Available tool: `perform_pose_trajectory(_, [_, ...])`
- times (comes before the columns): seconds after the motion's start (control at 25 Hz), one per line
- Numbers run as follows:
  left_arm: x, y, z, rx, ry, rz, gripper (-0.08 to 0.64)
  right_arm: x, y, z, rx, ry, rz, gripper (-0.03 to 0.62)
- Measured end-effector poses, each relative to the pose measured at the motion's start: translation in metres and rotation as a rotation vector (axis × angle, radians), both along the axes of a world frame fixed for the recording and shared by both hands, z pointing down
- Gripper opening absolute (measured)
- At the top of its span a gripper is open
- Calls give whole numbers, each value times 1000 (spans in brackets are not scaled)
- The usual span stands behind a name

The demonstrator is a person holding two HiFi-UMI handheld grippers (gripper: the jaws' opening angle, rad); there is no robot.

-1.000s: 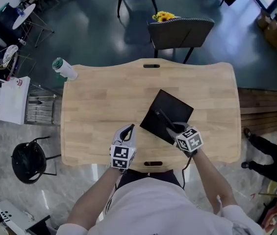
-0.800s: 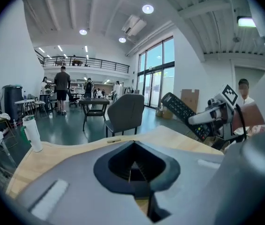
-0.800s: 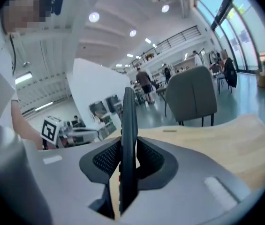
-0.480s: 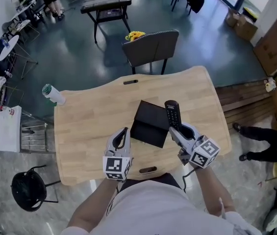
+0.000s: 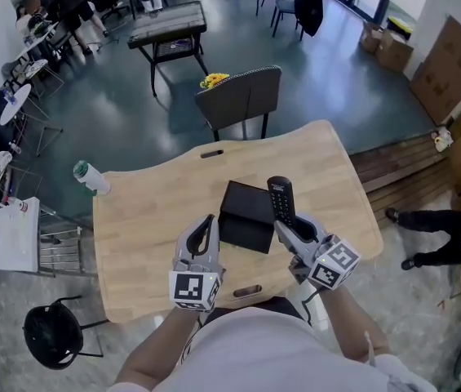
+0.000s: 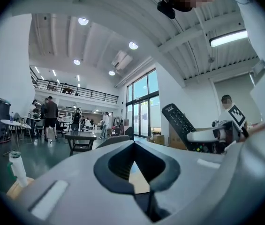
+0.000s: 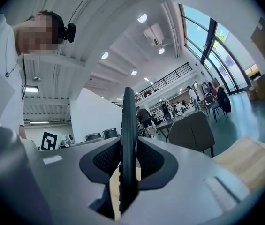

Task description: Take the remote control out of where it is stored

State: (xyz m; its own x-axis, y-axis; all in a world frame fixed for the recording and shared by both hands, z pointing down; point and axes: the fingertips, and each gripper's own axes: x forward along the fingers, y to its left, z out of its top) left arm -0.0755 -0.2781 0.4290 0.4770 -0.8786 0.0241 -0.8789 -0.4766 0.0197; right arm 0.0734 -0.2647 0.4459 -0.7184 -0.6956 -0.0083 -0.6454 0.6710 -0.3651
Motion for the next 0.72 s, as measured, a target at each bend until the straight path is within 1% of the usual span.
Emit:
perform_pose_trajectory(0.2, [1,7,-4,7,1,-1,2,2,6,-7,16,-7,8,120])
perform_pose_trajectory(0.72, [4,16,-6,13,0,-2,2,8,16,-9,18,-4,34,118])
